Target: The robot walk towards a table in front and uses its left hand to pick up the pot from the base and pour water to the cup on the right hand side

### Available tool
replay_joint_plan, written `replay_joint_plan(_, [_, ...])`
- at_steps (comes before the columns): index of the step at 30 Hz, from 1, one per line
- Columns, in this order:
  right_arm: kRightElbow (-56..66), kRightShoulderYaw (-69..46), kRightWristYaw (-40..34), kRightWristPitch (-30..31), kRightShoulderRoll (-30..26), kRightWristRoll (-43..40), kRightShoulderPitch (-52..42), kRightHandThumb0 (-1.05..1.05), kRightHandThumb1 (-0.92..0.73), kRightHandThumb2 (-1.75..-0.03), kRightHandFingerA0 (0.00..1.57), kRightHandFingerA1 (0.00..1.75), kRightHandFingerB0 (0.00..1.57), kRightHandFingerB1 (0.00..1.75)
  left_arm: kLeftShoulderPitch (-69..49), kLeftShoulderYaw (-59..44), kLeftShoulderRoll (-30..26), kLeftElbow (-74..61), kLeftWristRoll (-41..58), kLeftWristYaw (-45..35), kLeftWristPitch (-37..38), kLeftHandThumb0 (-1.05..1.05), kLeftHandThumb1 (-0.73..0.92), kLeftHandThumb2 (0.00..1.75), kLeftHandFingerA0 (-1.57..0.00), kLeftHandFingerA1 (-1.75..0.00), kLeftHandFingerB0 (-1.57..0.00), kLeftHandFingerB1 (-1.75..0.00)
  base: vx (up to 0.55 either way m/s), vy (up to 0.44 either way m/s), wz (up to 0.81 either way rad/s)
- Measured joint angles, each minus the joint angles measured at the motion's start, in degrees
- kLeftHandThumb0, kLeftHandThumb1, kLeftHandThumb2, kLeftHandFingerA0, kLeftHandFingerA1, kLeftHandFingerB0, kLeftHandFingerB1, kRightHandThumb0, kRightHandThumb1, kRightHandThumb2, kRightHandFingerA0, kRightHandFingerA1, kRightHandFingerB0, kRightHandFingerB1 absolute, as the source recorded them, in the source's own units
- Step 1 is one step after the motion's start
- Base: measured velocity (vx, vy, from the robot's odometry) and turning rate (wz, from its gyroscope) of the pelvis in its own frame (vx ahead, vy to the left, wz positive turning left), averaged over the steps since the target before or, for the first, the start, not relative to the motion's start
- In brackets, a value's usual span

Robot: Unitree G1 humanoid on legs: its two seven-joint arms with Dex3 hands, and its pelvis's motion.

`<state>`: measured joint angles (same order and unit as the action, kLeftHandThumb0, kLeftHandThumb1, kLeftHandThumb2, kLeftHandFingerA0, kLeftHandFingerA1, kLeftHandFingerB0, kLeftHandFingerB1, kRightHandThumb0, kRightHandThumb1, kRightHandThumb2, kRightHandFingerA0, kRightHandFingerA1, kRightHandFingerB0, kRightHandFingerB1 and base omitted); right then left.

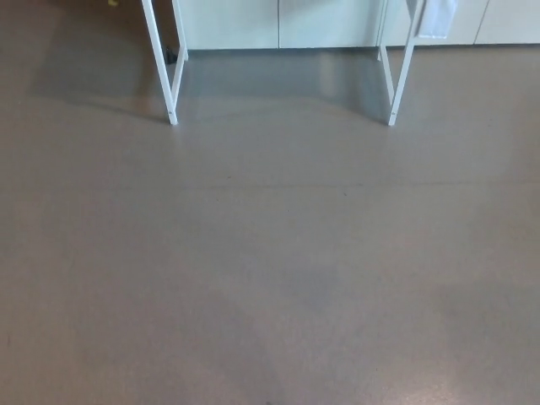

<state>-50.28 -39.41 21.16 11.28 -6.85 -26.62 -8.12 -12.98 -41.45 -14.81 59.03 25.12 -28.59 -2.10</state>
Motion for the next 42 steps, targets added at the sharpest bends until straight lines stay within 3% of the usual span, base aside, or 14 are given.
replay_joint_plan(9, [0.1,1.1,-0.4,0.5,0.8,-0.9,1.6,-0.23,-0.66,-0.59,0.37,0.41,0.3,0.4,1.8,0.3,-1.4,0.3,0.8,-0.2,0.7,0.16,0.64,0.6,-0.34,-0.42,-0.2,-0.34,0.16,0.224,-0.03])
replay_joint_plan(26, [0.6,1.6,-1.1,0.9,-0.3,-1.8,2.6,-0.23,-0.66,-0.59,0.37,0.41,0.3,0.4,2.1,0.6,-0.6,0.2,1.3,-0.5,0.7,0.16,0.64,0.6,-0.34,-0.42,-0.2,-0.34,0.17,-0.143,0.06])
replay_joint_plan(42, [0.5,2.4,-1.4,1.0,0.0,-2.4,2.9,-0.23,-0.66,-0.59,0.37,0.41,0.3,0.4,2.0,0.8,-1.0,-0.1,2.3,-0.4,1.1,0.16,0.64,0.6,-0.34,-0.42,-0.2,-0.34,0.19,0.103,-0.07])
